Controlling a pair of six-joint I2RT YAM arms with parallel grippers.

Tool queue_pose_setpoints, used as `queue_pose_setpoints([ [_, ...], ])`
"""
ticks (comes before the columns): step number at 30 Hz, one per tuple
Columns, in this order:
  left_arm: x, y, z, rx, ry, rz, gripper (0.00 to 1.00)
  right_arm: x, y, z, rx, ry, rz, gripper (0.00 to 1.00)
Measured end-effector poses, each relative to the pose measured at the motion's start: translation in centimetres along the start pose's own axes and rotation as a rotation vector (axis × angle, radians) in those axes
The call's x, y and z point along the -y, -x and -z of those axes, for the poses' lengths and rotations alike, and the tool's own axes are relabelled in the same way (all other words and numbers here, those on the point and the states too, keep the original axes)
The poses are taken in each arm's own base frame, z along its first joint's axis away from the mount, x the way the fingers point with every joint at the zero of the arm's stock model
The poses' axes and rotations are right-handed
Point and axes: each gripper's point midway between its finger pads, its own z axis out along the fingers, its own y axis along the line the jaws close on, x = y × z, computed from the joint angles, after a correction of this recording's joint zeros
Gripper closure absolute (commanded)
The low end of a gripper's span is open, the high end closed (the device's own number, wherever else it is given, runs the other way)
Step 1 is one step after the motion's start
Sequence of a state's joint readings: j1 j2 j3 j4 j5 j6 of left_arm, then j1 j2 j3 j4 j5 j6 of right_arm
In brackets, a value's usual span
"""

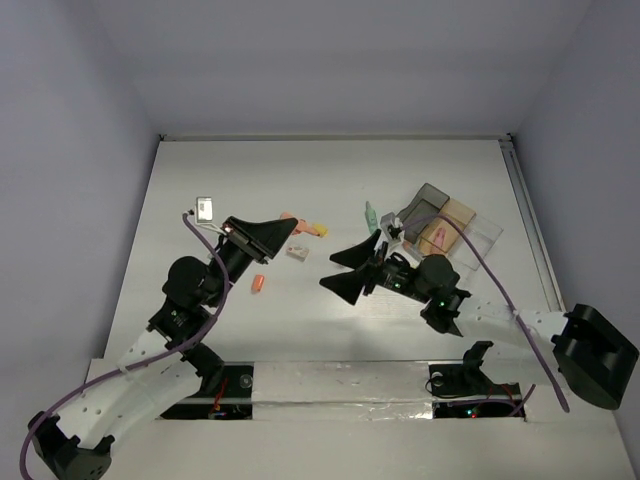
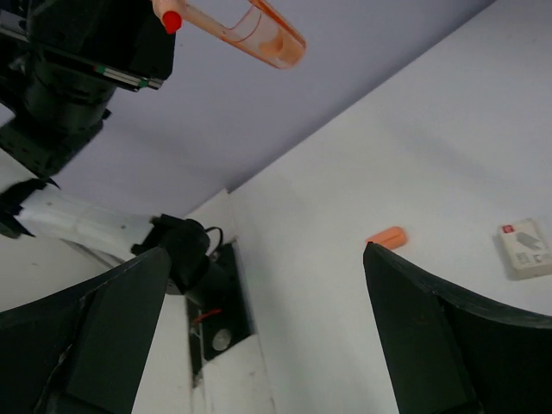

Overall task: Sort the stationery into containers
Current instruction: Close the pen cap on the pen.

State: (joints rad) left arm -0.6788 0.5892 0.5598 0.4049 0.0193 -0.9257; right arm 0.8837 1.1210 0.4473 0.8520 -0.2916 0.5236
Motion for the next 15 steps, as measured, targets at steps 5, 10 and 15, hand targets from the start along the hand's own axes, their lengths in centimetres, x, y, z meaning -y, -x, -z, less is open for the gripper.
queue_pose_setpoints([
  [5, 0.9, 0.3, 0.1, 0.012, -0.039, 0.054, 1.0, -1.1, 1.0, -0.7, 0.086, 0.07, -0.142, 0.0],
  [10, 1.1, -0.3, 0.5, -0.001, -0.078, 0.106, 1.0, -1.4, 1.6, -2.0, 0.126, 0.111, -0.225, 0.0],
  [15, 1.4, -0.8, 0.8, -0.023, -0.098, 0.135, 1.0, -0.9, 1.1, -3.1, 0.119, 0.106, -0.265, 0.0],
])
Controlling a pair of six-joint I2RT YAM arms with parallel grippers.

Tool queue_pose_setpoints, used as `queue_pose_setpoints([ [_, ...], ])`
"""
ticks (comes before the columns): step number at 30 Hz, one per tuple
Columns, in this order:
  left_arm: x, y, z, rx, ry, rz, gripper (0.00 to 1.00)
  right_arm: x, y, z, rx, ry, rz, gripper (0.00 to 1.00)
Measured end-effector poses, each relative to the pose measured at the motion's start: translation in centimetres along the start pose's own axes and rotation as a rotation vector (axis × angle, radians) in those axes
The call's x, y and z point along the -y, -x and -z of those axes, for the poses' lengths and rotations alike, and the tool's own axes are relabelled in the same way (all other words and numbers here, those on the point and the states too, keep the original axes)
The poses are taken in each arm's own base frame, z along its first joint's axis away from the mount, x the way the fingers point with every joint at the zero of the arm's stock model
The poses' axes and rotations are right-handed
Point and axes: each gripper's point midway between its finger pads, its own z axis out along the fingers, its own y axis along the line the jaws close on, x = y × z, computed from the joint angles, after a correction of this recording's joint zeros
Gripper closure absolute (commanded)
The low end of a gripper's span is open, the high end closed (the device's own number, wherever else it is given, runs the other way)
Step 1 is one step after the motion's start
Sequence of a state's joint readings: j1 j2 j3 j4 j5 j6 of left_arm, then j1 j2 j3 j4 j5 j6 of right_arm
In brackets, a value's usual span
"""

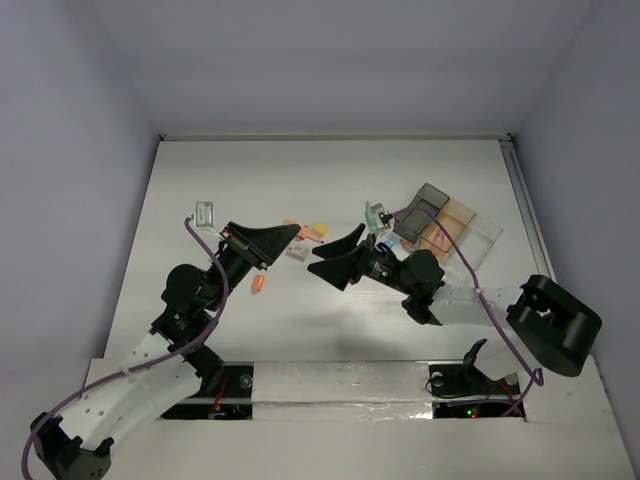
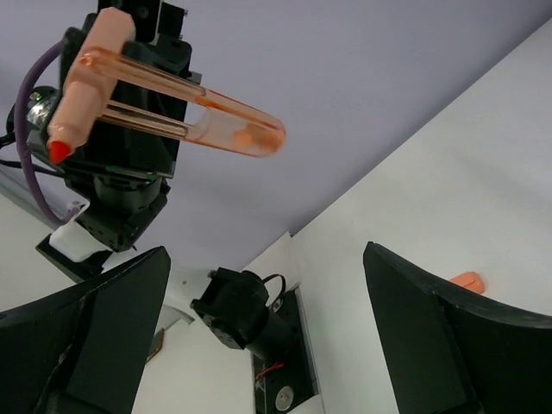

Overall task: Sort the stationery into containers
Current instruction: Close the pen cap on the pen.

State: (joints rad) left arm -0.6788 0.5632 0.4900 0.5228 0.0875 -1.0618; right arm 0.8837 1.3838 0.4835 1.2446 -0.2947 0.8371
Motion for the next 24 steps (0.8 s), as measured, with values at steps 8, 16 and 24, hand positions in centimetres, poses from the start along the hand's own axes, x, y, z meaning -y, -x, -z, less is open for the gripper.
queue_pose_setpoints([
  [8, 1.4, 0.2, 0.6, -0.001, -0.05, 0.023, 1.0, 0.4, 0.1, -2.4, -0.004, 0.023, -0.02, 0.07],
  [16, 1.6, 0.0, 1.0, -0.009, -0.061, 0.034, 1.0, 0.8, -1.2, -2.8, -0.066, 0.048, -0.032, 0.1],
  [24, 1.1, -0.3, 1.4, -0.012, -0.054, 0.042, 1.0, -0.8, -1.0, -3.0, -0.095, 0.119, -0.008, 0.11],
])
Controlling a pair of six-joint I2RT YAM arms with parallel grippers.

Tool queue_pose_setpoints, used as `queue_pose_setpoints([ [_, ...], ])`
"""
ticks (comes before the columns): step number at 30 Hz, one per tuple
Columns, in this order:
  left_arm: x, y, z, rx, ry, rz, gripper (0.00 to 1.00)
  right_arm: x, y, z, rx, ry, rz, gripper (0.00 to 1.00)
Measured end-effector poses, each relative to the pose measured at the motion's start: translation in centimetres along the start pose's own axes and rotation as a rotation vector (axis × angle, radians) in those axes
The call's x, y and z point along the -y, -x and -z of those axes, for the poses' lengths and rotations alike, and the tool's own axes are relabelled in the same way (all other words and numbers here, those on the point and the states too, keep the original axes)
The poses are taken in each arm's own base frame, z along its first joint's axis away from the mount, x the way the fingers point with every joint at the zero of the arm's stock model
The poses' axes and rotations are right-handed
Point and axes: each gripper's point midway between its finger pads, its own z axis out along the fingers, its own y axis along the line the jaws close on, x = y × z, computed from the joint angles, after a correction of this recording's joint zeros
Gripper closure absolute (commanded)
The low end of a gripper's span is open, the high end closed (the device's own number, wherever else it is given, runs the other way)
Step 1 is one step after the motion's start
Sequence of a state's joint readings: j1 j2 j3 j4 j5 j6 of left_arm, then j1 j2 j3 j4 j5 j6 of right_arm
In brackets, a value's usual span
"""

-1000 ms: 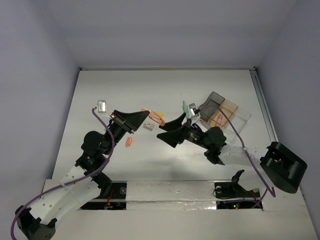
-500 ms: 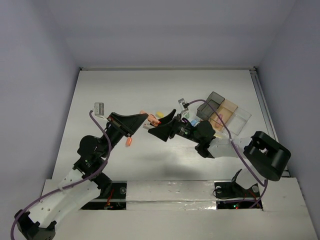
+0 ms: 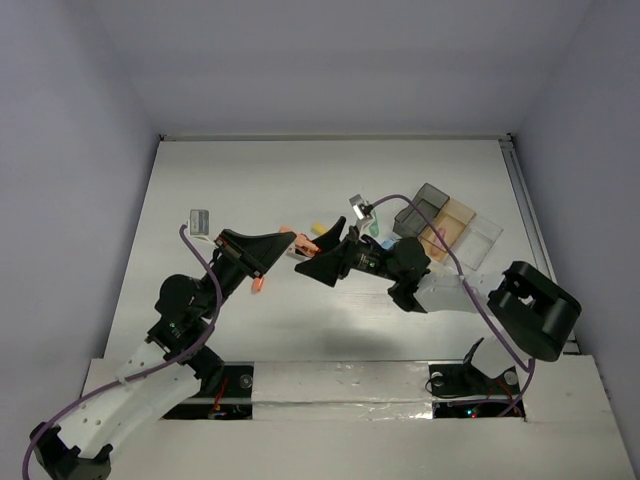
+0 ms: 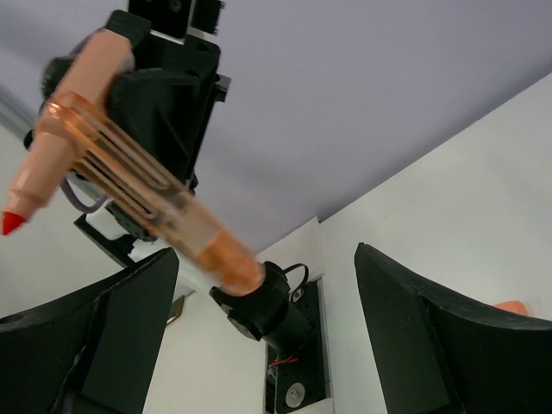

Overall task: Sort the stationery into containers
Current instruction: Close the pen cap on the pen.

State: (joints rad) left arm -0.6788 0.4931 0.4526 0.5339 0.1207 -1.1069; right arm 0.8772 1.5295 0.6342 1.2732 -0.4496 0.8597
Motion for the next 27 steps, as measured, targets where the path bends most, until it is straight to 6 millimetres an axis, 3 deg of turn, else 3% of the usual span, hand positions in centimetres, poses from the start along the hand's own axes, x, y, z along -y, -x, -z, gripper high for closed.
queue_pose_setpoints([
  [13, -0.7, -0.3, 0.5, -0.005, 0.017, 0.012, 1.0, -3.2, 1.5, 0.1, 0.009, 0.095, 0.046, 0.18],
  [18, -1.5, -0.6, 0.6, -0.011, 0.034, 0.02, 1.0, -3.4, 1.5, 0.1, 0.003, 0.103, 0.044, 0.23],
  [27, -1.1, -0.1, 0.8, 0.016, 0.027, 0.013, 1.0, -3.8, 1.6, 0.4, 0.006, 0.108, 0.045, 0.38],
])
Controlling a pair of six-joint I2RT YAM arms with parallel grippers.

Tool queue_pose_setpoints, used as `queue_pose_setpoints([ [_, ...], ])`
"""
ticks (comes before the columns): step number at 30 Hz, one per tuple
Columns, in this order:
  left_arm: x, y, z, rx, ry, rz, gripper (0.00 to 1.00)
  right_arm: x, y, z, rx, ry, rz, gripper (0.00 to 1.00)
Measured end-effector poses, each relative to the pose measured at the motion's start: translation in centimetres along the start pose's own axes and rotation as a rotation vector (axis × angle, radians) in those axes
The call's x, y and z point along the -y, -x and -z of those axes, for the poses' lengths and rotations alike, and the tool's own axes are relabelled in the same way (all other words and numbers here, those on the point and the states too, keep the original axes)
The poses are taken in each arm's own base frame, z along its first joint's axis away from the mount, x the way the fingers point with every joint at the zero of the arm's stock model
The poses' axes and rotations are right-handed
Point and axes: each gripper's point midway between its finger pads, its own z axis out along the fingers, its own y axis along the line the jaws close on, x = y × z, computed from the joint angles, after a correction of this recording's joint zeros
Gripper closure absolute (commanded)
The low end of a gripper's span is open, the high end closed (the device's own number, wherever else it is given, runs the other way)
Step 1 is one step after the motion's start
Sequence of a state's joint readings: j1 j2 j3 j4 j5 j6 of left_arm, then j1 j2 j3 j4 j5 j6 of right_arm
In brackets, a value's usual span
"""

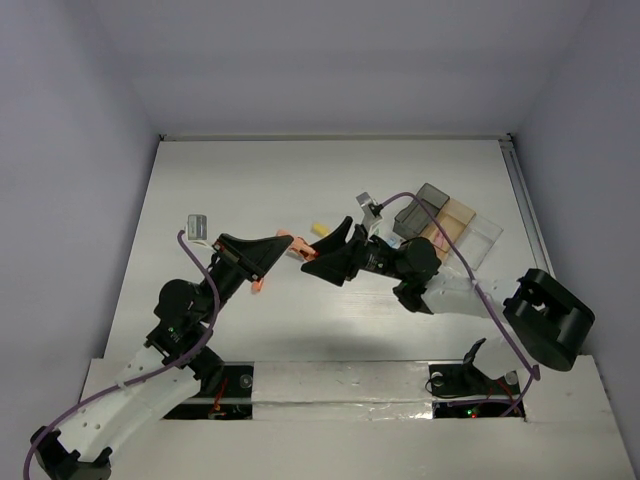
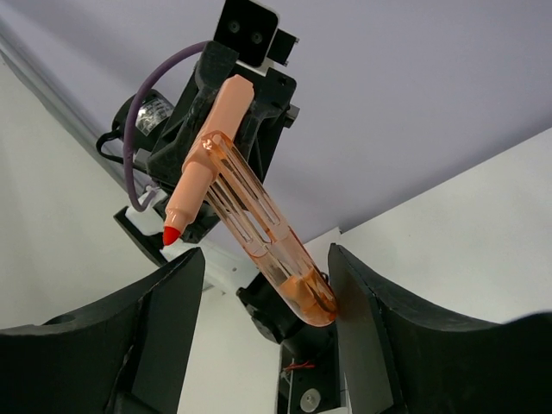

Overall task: Sort the stationery into containers
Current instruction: Close the pen cap on the pen.

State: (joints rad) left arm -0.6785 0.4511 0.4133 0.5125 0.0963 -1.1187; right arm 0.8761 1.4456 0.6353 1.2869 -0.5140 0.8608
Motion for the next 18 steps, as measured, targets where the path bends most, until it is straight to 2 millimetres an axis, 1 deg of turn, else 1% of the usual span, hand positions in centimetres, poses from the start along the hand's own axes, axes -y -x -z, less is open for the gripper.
queue_pose_setpoints([
  [2, 0.0, 0.0, 0.0, 0.001, 0.001, -0.004, 1.0, 0.1, -0.2, 0.2, -0.003, -0.006, -0.005, 0.41],
  [5, -0.3, -0.1, 0.0, -0.002, 0.012, -0.012, 1.0, 0.5, -0.4, 0.5, -0.007, -0.017, -0.012, 0.49],
  [7, -0.5, -0.1, 0.0, -0.003, 0.016, -0.016, 1.0, 0.6, -0.7, 0.7, -0.01, -0.022, -0.018, 0.52],
  [8, -0.5, -0.1, 0.0, -0.003, 0.018, -0.017, 1.0, 0.6, -0.7, 0.7, -0.011, -0.023, -0.018, 0.56],
  [11, -0.5, 0.0, 0.0, 0.003, 0.019, -0.021, 1.0, 0.4, -0.6, 0.7, -0.008, -0.02, -0.016, 0.63],
  [15, -0.9, 0.1, 0.0, 0.008, 0.036, -0.03, 1.0, 0.1, -0.5, 1.1, -0.006, -0.017, -0.014, 0.64],
  [18, -1.4, 0.0, 0.0, 0.007, 0.052, -0.039, 1.0, -0.6, 0.0, 1.2, 0.004, -0.003, -0.005, 0.67],
])
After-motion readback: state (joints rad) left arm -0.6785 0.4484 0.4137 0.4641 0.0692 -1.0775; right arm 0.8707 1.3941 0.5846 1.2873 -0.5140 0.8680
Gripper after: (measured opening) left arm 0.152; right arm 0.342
